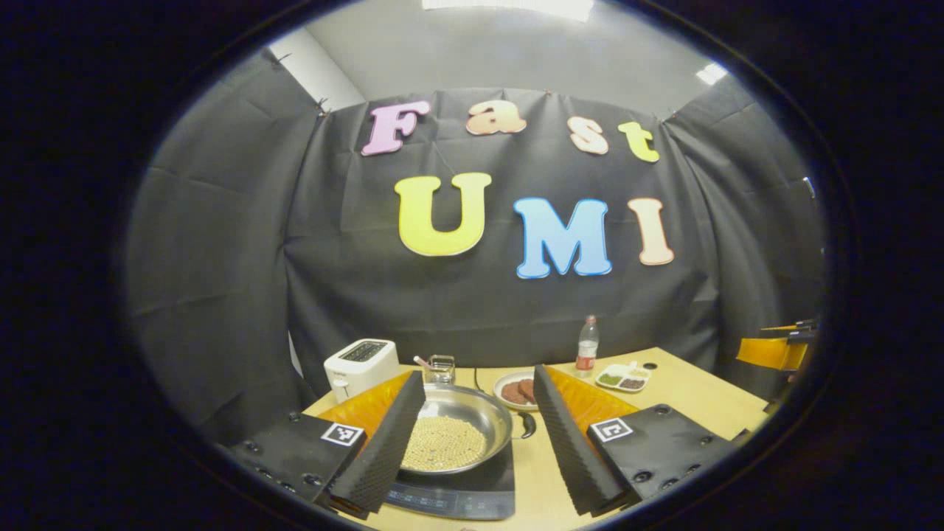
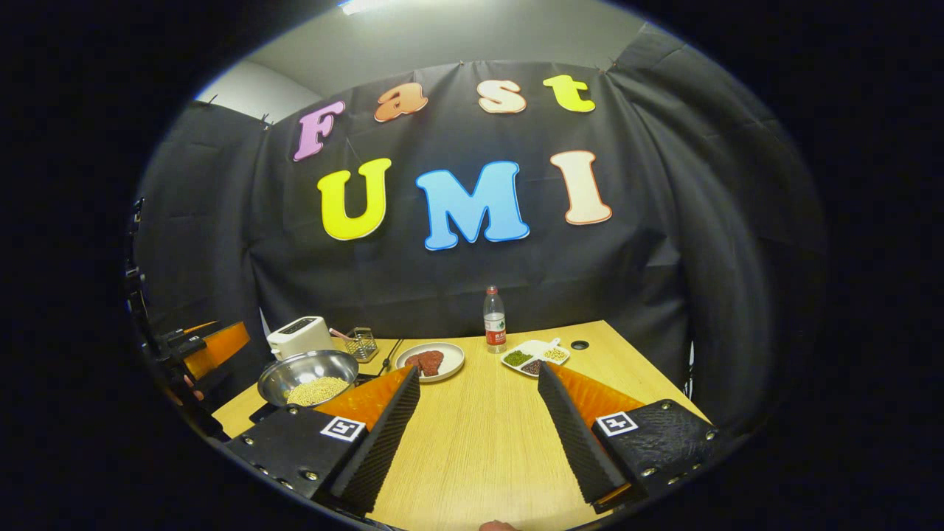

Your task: First push the handle of the pot to place it horizontally, then grasp the pot with both hands and set it on the induction cooktop.

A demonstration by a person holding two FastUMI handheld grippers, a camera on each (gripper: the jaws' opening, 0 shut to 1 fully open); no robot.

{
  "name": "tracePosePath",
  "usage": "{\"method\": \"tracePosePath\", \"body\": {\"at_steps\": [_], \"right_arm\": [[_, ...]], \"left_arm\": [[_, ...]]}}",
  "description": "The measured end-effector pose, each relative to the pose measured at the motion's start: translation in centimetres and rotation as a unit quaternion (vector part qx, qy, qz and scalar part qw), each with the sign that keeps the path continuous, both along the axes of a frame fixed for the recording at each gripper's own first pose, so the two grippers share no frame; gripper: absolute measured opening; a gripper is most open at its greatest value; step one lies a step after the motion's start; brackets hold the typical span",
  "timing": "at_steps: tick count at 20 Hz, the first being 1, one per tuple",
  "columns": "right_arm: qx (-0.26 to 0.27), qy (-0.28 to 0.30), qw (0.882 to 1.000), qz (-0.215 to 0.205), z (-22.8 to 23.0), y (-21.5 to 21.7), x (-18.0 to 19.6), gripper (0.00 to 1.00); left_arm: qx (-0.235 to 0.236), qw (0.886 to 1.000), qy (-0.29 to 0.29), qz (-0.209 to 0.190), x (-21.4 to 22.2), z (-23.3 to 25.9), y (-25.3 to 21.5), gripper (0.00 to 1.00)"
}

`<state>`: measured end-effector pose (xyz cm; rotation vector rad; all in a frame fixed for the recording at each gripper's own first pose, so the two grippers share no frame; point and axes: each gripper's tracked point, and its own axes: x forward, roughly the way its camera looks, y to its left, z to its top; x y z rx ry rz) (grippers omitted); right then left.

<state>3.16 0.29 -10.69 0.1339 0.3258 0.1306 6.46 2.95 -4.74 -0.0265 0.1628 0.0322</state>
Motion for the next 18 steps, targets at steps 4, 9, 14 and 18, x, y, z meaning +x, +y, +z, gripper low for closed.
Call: {"method": "tracePosePath", "body": {"at_steps": [4,9,14,18], "right_arm": [[-0.009,-0.037,0.999,0.0,2.8,-3.2,-2.4,0.98],[-0.016,-0.078,0.997,-0.005,5.8,-4.1,-4.7,0.98],[-0.018,-0.095,0.995,-0.02,7.3,-3.5,-5.9,0.98],[-0.022,-0.104,0.994,-0.026,8.0,-2.3,-6.1,0.98]], "left_arm": [[0.004,0.999,-0.031,0.003,-4.3,3.7,-2.9,0.93],[-0.002,0.998,-0.055,-0.007,-7.1,6.1,-4.3,0.94],[0.012,0.997,-0.077,-0.015,-8.2,8.5,-3.3,0.96],[0.007,0.996,-0.084,-0.015,-8.7,8.8,-1.5,0.92]]}}
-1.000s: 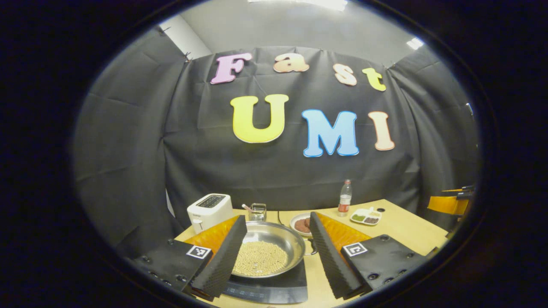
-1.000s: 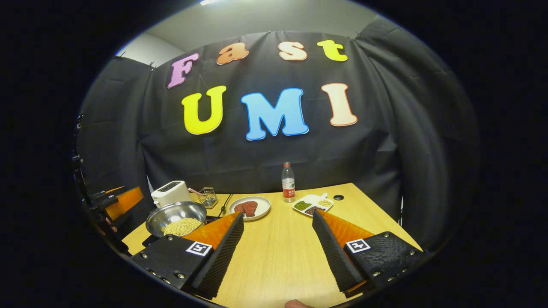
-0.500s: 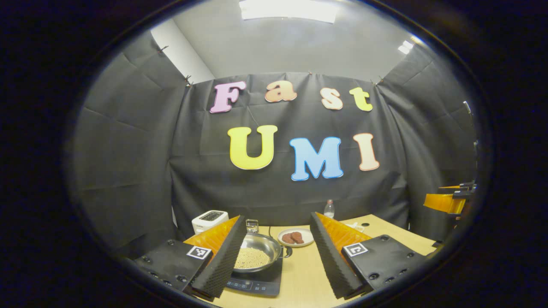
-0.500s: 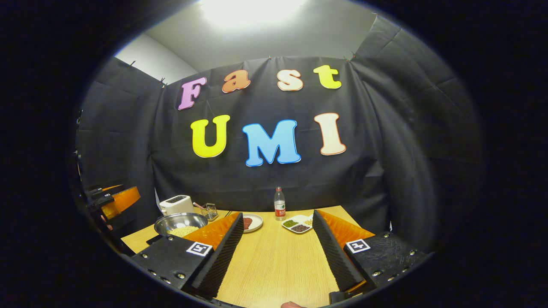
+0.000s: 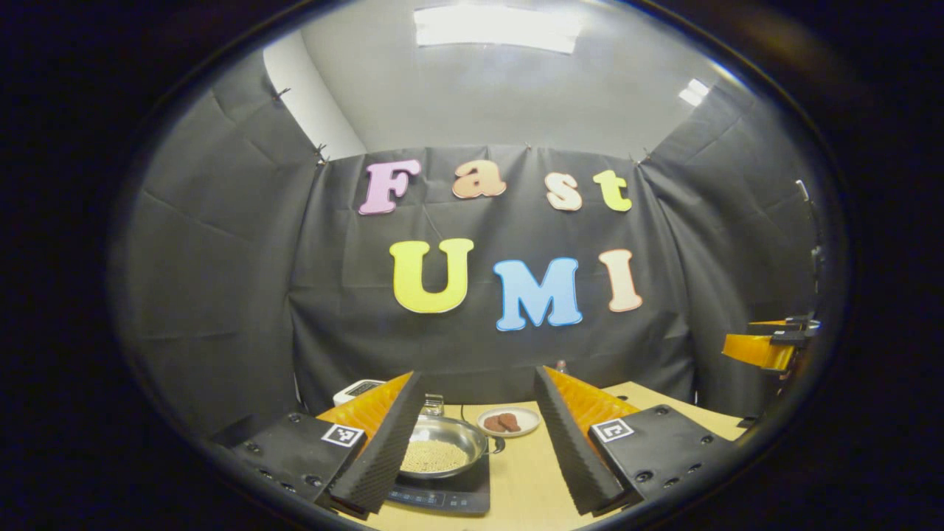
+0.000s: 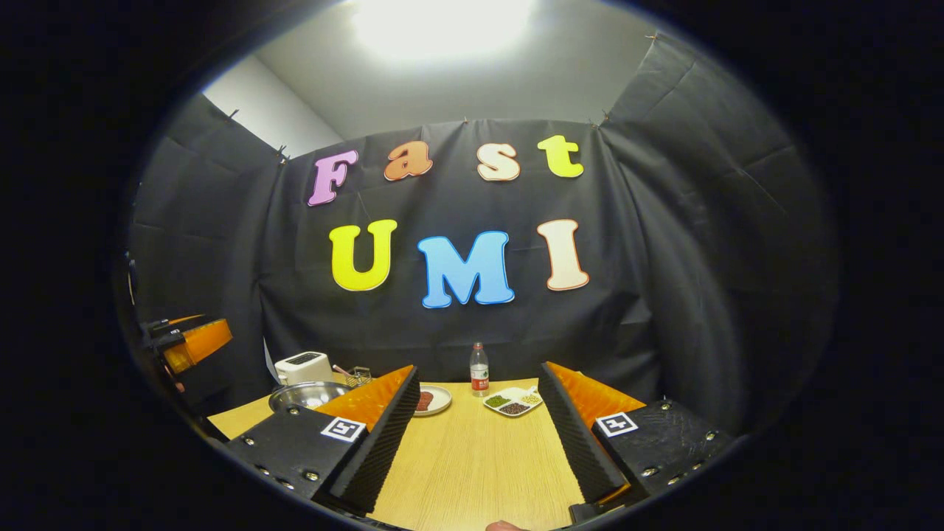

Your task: First push the handle of the pot to place it horizontally, then grasp the pot with both hands and set it on the induction cooktop.

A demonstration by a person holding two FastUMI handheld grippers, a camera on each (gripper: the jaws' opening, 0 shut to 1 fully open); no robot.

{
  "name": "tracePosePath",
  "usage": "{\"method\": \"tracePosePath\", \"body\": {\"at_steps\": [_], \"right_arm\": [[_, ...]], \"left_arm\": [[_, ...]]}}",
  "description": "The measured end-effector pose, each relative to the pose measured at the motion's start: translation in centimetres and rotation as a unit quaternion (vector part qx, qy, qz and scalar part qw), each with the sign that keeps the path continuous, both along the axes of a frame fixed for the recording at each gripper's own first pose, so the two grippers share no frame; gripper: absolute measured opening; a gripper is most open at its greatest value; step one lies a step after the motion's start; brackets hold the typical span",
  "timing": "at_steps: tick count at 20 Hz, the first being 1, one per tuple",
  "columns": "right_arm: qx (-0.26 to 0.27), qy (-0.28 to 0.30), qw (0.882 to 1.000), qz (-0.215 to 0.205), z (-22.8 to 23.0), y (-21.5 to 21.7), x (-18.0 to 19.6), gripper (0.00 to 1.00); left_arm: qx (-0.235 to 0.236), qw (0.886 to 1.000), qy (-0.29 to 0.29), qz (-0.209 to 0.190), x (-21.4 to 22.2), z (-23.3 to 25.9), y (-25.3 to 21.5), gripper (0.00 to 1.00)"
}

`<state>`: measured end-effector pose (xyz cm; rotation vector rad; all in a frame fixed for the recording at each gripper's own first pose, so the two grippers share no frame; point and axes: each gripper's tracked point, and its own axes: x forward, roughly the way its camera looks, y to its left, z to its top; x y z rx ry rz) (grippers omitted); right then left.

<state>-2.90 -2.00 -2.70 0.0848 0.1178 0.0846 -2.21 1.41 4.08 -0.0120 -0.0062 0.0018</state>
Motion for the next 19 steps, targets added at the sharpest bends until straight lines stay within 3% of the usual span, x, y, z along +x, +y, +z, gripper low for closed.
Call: {"method": "tracePosePath", "body": {"at_steps": [2,3,6,9,10,14,15,18,19], "right_arm": [[-0.006,-0.008,1.0,0.001,0.6,0.7,-0.2,0.98],[-0.009,-0.011,1.0,0.001,0.6,1.1,0.1,0.98],[-0.009,-0.009,1.0,0.0,0.7,1.7,-0.2,0.98],[-0.008,-0.009,1.0,-0.004,0.8,2.1,0.0,0.98],[-0.009,-0.009,1.0,-0.006,0.9,2.2,0.1,0.98],[-0.008,-0.005,1.0,-0.012,0.7,2.4,0.0,0.98],[-0.007,-0.004,1.0,-0.013,0.6,2.5,0.0,0.98],[-0.011,-0.005,1.0,-0.016,0.8,2.6,0.0,0.98],[-0.011,-0.005,1.0,-0.017,0.7,2.6,0.1,0.98]], "left_arm": [[0.0,1.0,-0.006,0.003,-0.3,0.4,0.9,1.0],[0.0,1.0,-0.007,0.004,-0.5,0.4,1.2,0.92],[0.004,1.0,-0.007,0.004,-0.7,0.2,1.9,1.0],[0.004,1.0,-0.01,0.002,-0.6,0.2,2.2,0.92],[0.003,1.0,-0.012,0.001,-0.5,0.1,2.3,0.96],[-0.008,1.0,-0.007,-0.001,-0.4,-0.4,2.7,0.96],[-0.01,1.0,-0.007,-0.001,-0.4,-0.5,2.8,0.92],[-0.008,1.0,-0.006,0.0,-0.3,-0.8,3.0,1.0],[-0.007,1.0,-0.006,0.0,-0.3,-0.9,3.0,0.96]]}}
